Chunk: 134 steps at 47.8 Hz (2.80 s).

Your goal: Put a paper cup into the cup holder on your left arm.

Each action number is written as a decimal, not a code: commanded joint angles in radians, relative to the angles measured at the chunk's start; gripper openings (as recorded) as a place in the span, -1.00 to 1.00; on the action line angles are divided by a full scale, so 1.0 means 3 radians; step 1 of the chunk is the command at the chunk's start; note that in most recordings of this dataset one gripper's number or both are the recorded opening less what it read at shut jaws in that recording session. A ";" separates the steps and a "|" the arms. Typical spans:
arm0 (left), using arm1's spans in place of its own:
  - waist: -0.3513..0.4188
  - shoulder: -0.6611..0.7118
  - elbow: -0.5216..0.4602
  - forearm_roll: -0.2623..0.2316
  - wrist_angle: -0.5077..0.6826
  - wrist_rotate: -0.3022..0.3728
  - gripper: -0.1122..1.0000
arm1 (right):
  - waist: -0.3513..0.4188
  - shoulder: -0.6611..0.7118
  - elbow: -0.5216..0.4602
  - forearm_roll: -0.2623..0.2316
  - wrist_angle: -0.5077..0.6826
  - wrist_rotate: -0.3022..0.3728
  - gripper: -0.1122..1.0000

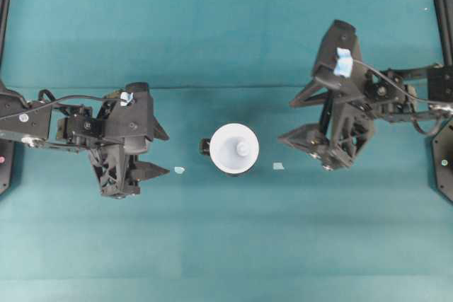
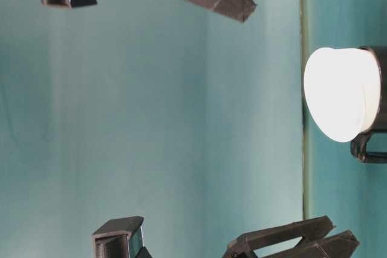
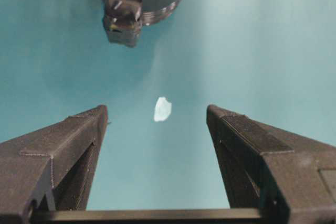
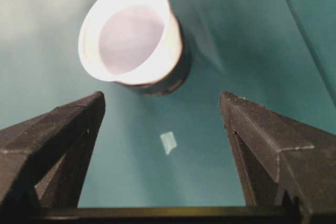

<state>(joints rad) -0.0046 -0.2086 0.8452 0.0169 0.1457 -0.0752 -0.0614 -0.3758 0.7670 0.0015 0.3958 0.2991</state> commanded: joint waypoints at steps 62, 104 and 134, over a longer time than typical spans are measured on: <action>0.0000 -0.0020 -0.0056 0.0005 -0.0036 -0.0005 0.62 | 0.0169 -0.0072 0.0112 -0.0041 -0.0112 -0.0614 0.84; 0.0000 -0.0010 -0.0061 0.0010 -0.0036 -0.0010 0.62 | 0.0169 -0.0072 0.0174 -0.0036 -0.0148 -0.0614 0.84; 0.0000 -0.0010 -0.0051 0.0005 -0.0036 -0.0010 0.62 | 0.0169 -0.0072 0.0174 -0.0036 -0.0199 -0.0614 0.84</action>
<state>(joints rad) -0.0046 -0.2102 0.8437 0.0169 0.1427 -0.0767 -0.0138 -0.3912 0.8283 -0.0107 0.3451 0.1166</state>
